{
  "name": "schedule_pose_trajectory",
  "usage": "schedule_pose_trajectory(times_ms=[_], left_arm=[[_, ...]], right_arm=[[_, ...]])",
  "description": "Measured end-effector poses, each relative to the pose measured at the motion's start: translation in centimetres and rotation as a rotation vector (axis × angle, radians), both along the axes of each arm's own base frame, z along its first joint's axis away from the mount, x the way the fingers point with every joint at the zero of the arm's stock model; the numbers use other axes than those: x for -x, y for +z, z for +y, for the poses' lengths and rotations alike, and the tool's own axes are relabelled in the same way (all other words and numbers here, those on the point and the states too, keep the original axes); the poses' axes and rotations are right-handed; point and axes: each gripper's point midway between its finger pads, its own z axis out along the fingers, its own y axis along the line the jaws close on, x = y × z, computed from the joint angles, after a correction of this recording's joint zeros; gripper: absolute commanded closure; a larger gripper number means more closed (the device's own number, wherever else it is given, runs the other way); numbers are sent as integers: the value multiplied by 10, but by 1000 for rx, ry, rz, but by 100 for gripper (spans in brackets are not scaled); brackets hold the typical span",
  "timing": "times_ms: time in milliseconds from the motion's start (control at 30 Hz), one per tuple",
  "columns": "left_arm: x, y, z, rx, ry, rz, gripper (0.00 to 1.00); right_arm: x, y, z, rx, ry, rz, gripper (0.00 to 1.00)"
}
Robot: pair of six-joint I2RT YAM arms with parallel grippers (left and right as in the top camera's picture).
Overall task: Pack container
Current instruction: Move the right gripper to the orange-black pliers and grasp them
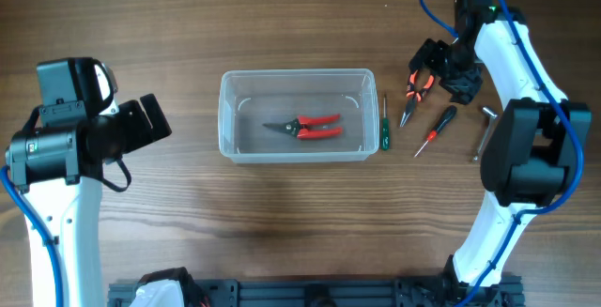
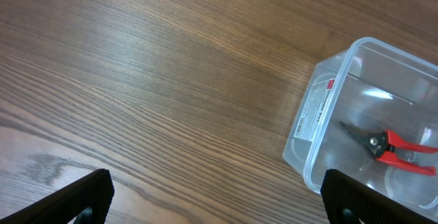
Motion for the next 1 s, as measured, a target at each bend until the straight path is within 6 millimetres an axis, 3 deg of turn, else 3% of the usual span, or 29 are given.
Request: schedule_pose_trajectory(times_ms=[333, 667, 833, 933, 1000], left_arm=[[-2, -5, 0, 3, 0, 20, 0], [-2, -5, 0, 3, 0, 20, 0], [-2, -5, 0, 3, 0, 20, 0], [-2, -5, 0, 3, 0, 20, 0], [-2, -5, 0, 3, 0, 20, 0]], right_arm=[[1, -4, -9, 53, -8, 12, 11], [3, -39, -10, 55, 13, 73, 10], [1, -41, -10, 56, 24, 68, 10], [0, -41, -10, 56, 25, 65, 15], [-1, -41, -10, 56, 28, 61, 26]])
